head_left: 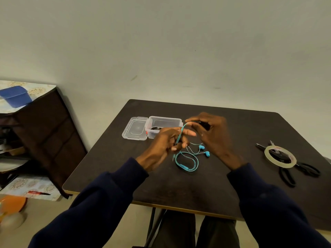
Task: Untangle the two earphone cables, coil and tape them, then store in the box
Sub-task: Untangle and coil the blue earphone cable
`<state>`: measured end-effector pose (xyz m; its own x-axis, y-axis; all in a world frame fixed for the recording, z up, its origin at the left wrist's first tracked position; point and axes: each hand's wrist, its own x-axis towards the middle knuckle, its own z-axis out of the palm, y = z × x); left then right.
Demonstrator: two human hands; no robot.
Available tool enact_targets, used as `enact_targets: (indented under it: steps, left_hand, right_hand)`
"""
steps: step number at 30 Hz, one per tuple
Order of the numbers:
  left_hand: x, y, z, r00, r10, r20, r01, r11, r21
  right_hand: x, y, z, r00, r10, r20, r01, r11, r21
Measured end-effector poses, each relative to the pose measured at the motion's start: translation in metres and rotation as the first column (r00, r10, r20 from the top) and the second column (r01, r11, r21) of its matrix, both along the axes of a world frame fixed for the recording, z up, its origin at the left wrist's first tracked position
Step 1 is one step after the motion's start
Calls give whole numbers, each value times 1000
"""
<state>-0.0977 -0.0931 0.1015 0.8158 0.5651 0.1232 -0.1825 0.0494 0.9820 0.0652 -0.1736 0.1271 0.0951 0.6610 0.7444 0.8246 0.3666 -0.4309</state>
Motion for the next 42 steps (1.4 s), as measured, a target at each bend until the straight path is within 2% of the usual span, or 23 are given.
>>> enact_targets:
  steps: [3,6,8,12,14,16,18,20,23,25,28,31,34,36,39,42]
  left_hand:
    - [-3,-2,5,991,-94,100,106,988,-115]
    - [-6,-2,17,954,-166,251,212,963,-168]
    - [-6,2,24,912,-215,349,294,937,-189]
    - [2,13,32,877,-162,452,275,941,-199]
    - [7,20,29,905,-91,416,164,976,-142]
    - [8,25,25,952,30,304,-45,998,43]
    - [8,26,20,971,117,207,-164,961,224]
    - [8,24,15,981,133,138,-171,936,309]
    - [8,21,7,993,116,-27,-90,882,462]
    - [5,20,7,990,57,-129,2,908,419]
    - [3,13,8,990,-53,-133,80,976,205]
    - [2,4,8,987,-146,-66,142,988,-63]
    - [0,2,7,956,-268,120,292,911,-291]
    - [1,4,6,929,-278,245,349,876,-333]
    - [2,5,10,917,-192,350,313,891,-330]
    - [5,14,15,888,-108,447,264,916,-303]
  right_hand:
    - [1,6,-6,989,9,-149,-20,997,-79]
    - [-4,9,-14,942,131,-310,-181,973,-141]
    - [-11,6,-25,898,155,-412,-248,951,-184]
    - [-36,-2,-49,818,144,-556,-376,867,-329]
    - [-43,-7,-54,845,175,-505,-392,846,-362]
    - [-41,-12,-50,924,156,-349,-287,887,-361]
    - [-35,-16,-40,974,111,-199,-166,943,-289]
    - [-25,-18,-28,996,77,-46,-85,974,-209]
    - [-13,-17,-12,989,-13,149,28,994,-101]
    - [-3,-15,-3,975,-65,211,74,997,-36]
    - [8,-9,6,962,-85,261,84,996,16]
    - [12,-3,8,996,-39,75,41,999,-19]
    - [12,4,4,978,20,-209,-37,996,-80]
    - [9,7,-6,937,54,-346,-102,988,-119]
    - [-7,8,-30,832,75,-549,-214,957,-193]
    - [-25,3,-51,780,67,-622,-292,918,-267]
